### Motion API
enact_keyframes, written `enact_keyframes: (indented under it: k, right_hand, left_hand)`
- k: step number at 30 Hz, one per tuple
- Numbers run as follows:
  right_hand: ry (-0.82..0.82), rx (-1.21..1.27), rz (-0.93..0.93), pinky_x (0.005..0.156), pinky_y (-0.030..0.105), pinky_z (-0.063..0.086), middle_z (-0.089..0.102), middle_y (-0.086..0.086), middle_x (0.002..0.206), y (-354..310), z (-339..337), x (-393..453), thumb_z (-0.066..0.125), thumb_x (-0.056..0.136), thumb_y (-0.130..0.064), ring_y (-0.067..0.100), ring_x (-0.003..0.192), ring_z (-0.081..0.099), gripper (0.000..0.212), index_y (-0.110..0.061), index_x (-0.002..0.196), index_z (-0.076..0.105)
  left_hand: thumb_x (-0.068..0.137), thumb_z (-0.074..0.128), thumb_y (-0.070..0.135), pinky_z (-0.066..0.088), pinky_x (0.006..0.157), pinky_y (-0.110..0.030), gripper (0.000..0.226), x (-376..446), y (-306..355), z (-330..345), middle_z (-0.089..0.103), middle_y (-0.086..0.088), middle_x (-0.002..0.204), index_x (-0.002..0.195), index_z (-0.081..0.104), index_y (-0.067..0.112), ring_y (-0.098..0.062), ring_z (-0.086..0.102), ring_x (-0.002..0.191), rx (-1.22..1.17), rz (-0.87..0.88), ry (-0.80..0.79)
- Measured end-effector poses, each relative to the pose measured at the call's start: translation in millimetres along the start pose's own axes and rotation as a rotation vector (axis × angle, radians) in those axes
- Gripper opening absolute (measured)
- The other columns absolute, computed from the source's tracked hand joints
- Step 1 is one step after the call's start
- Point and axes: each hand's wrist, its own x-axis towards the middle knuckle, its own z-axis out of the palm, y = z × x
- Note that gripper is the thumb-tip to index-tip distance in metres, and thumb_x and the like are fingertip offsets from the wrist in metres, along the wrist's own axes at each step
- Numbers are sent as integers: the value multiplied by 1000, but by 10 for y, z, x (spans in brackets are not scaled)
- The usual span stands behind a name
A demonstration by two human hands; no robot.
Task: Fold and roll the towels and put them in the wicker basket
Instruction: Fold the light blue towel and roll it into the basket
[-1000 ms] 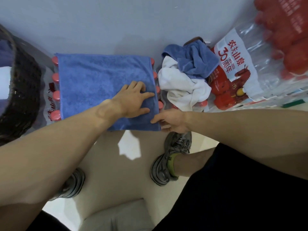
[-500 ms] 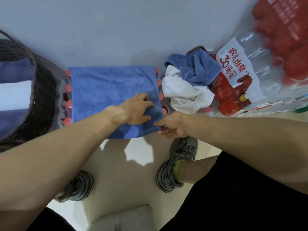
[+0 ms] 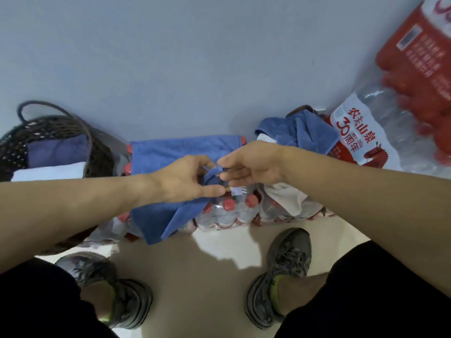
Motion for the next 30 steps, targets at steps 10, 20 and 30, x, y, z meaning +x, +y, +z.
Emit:
enact_keyframes:
  k: [10,20,30]
  right_hand:
    - [111,-713,-478,76,21,46,53,-10,93,-152,-79,11,87,71,-26,5,80,55,45,-34,109,65]
    - [347,-511,-663,59,10,40,63,1,81,46,181,265,60,96,-19,0,65,54,4,-18,92,58]
    - [748,-231,-489,77,26,36,48,-7,88,245,7,359,40,104,-24,13,85,48,9,-15,104,42]
  left_hand:
    - [95,63,26,31,49,-26,33,185,42,-205,36,2,50,80,58,-3,-12,31,46,-61,-47,27]
    - [84,76,20,58,81,-43,24,89,-105,-142,74,-15,88,96,66,1,-27,72,80,-399,-140,63]
    - [73,84,30,41,54,-20,36,-235,-635,-313,49,7,59,69,55,8,-8,48,54,40,-192,-59]
